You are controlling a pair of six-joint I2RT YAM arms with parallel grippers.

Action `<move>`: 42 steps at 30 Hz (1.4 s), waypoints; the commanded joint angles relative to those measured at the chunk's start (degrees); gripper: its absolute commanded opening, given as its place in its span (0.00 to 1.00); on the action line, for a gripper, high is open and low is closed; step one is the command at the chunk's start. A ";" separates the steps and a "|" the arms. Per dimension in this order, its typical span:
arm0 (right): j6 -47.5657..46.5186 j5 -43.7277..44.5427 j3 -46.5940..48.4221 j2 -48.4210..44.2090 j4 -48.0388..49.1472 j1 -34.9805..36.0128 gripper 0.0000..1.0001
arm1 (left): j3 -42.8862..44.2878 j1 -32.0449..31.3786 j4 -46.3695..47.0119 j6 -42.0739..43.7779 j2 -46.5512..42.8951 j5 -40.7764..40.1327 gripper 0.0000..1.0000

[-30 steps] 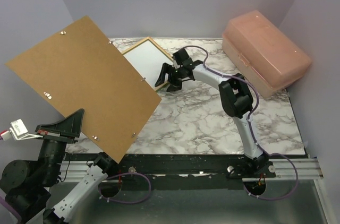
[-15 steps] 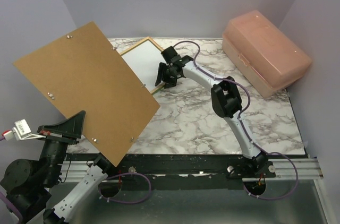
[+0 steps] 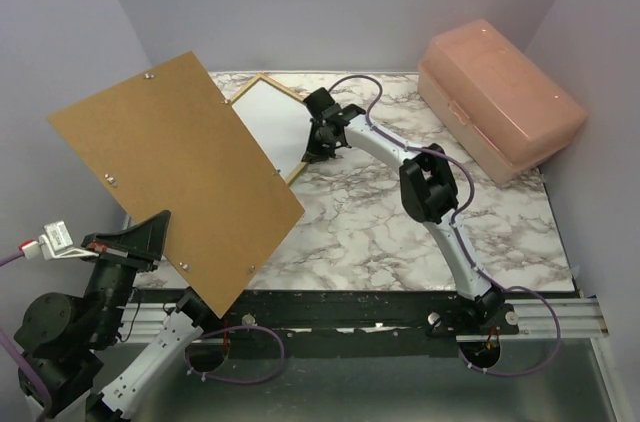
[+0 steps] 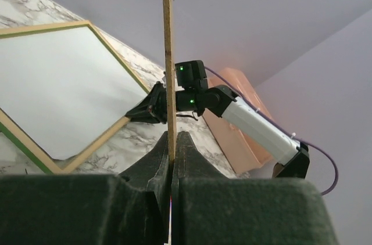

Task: Put the photo into the frame
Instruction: Adjust the photo frame at the center of the board.

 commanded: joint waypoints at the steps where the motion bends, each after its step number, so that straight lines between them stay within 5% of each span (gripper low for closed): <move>1: -8.93 10.35 -9.71 3.37 -9.68 -2.29 0.09 | -1.44 -0.02 4.67 -1.10 0.95 5.18 0.00; 7: -10.67 11.54 -20.28 -3.06 -7.15 -5.87 0.01 | -3.50 -0.04 5.30 -1.66 2.02 9.48 0.00; 20: -17.06 18.27 -35.30 -13.76 -5.09 -13.02 0.01 | -7.64 -0.07 5.23 -2.65 3.81 15.66 0.00; 33: -23.57 28.55 -37.73 -18.38 -3.06 -18.31 0.05 | -7.97 -0.06 4.52 -2.41 4.77 16.55 0.00; 39: -22.88 23.88 -36.51 -23.91 -2.54 -18.33 0.62 | -8.29 -0.01 4.17 -2.27 5.66 17.19 0.00; 42: -23.07 16.79 -38.89 -28.30 -1.85 -18.22 0.74 | -8.66 -0.03 4.06 -2.33 6.38 17.57 0.00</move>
